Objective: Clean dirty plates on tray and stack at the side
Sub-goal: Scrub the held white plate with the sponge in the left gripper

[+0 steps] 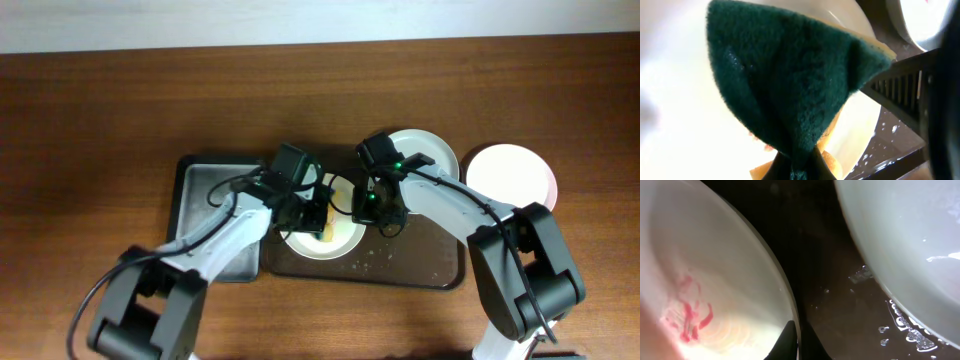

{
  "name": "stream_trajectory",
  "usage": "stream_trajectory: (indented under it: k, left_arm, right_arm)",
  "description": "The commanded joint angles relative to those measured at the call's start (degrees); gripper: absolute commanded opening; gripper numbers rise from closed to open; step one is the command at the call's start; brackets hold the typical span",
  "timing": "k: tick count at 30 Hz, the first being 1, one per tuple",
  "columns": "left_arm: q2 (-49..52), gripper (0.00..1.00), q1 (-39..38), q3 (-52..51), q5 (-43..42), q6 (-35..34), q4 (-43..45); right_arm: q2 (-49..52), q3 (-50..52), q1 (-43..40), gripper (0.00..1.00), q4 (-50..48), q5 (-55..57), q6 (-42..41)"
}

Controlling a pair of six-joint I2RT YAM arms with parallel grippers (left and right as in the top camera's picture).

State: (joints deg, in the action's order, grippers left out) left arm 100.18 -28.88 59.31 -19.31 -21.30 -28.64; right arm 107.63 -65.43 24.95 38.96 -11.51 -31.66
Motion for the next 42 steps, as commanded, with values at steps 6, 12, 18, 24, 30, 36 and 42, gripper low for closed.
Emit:
stream_trajectory:
  k: [6,12,18,24,30,36,42]
  left_arm:
    - [4.90,0.00,0.22,0.87,23.65,-3.96,-4.15]
    - [4.33,0.00,-1.86,6.40,1.20,2.45,-3.72]
    - [9.92,0.15,-2.84,6.36,6.49,-0.33,-0.63]
    - [7.85,0.02,2.27,6.45,14.53,-0.33,-7.63]
    - [-2.58,0.00,3.02,6.49,9.46,-0.33,-6.80]
    - [5.53,0.00,2.38,6.08,-3.23,-11.54,-1.75]
    - [8.61,0.00,-3.23,5.97,3.48,-15.69,-0.37]
  right_arm:
    - [0.48,0.37,0.55,0.04,1.57,1.49,-0.13]
    - [0.48,0.37,0.55,0.04,1.79,1.46,-0.13]
    - [0.48,0.37,0.55,0.15,1.84,1.44,-0.13]
    - [0.48,0.37,0.55,0.04,2.84,1.49,-0.11]
    - [0.48,0.37,0.55,0.04,2.89,1.46,-0.11]
    - [0.48,0.37,-0.42,0.27,-2.78,2.93,-3.41]
    - [0.48,0.37,-0.61,0.04,-1.88,2.54,-18.21]
